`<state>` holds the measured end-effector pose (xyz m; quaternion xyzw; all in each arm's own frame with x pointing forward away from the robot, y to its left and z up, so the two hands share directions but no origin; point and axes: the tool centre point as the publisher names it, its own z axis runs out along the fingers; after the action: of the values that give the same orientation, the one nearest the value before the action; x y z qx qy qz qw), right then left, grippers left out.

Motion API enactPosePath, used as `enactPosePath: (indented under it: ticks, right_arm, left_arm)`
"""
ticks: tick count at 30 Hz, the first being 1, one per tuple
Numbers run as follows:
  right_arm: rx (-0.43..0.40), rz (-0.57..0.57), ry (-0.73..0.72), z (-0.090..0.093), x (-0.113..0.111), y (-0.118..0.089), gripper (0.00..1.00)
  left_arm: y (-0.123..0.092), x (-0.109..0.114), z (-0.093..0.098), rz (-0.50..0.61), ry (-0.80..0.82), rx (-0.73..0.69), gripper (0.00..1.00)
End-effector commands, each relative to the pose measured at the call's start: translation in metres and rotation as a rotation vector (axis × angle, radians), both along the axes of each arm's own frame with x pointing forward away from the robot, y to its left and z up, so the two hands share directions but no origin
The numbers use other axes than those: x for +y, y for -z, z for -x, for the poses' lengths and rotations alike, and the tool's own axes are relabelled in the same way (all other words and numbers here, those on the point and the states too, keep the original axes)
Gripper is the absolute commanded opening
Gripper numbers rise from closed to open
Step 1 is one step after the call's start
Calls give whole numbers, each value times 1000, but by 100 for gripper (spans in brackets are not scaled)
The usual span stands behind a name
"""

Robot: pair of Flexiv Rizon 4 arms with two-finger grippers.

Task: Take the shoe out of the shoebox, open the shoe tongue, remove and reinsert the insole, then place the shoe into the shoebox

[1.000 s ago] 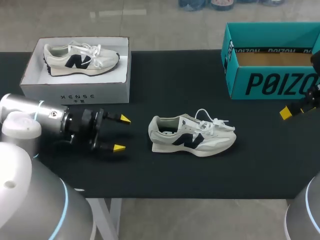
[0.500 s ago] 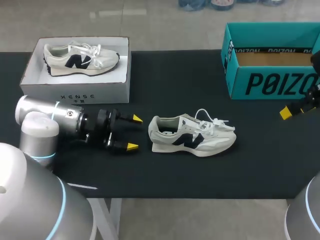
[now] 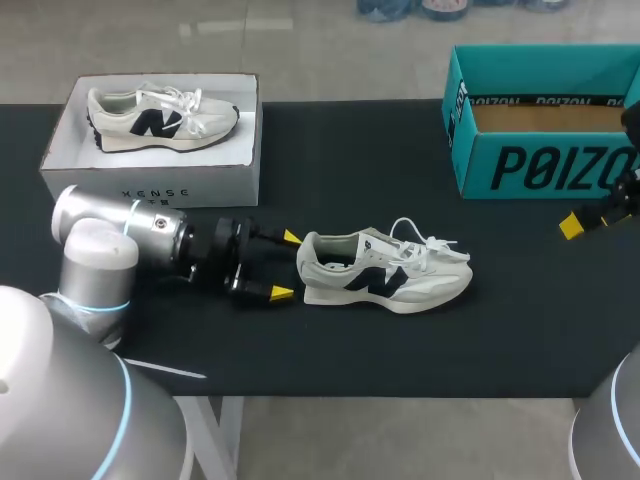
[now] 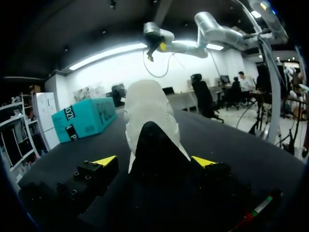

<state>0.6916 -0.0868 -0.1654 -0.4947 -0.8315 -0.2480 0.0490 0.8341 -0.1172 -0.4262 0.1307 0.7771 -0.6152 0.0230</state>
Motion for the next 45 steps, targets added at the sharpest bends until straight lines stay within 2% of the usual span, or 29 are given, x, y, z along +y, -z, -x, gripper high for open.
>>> enactPosePath:
  ticks: [1,18,45]
  right_arm:
    - [2,1,1,-1,0,1,100]
    - [2,1,1,-1,0,1,100]
    - [2,1,1,-1,0,1,100]
  left_arm:
    - [-3,1,3,-13,-13,3,100]
    - [-1,-9,13,-7,-41,33,100]
    - [6,-29,11,-15,-63,32,100]
